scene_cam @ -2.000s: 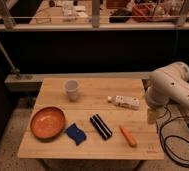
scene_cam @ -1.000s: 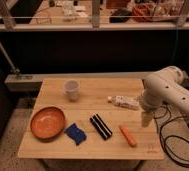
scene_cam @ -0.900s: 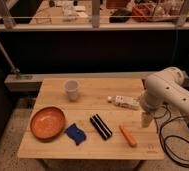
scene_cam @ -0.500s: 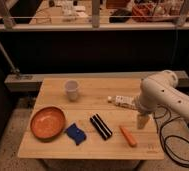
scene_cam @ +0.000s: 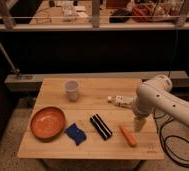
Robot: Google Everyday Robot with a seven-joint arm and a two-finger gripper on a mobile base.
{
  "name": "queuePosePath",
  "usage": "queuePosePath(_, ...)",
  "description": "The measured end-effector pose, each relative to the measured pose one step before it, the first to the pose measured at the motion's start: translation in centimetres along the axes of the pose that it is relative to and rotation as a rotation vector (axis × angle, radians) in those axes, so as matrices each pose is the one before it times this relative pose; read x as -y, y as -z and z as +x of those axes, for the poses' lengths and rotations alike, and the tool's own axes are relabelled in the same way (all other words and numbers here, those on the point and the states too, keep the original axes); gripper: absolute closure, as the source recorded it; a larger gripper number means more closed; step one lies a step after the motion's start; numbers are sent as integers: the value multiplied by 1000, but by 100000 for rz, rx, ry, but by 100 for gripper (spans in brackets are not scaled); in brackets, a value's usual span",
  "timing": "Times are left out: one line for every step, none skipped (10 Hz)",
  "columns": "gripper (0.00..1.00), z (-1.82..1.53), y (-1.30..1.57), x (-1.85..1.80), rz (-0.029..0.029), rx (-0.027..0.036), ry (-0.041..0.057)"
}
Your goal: Place the pepper in the ceramic bowl
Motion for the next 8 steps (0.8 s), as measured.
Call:
queuePosePath(20,-505,-413,120,171,102,1044)
queuePosePath(20,72,-499,-58,-16,-155,754)
queuePosePath(20,337,-690,-116,-67,125,1298)
queuePosePath(20,150,-731,20,-89,66,954)
queuePosePath(20,-157,-624,144,-132,491,1020)
queuePosePath(20,-2,-488,53,-71,39,670)
queuePosePath(20,12,-218,18,-17,-60,578)
queuePosePath(20,153,-122,38,-8,-106,752)
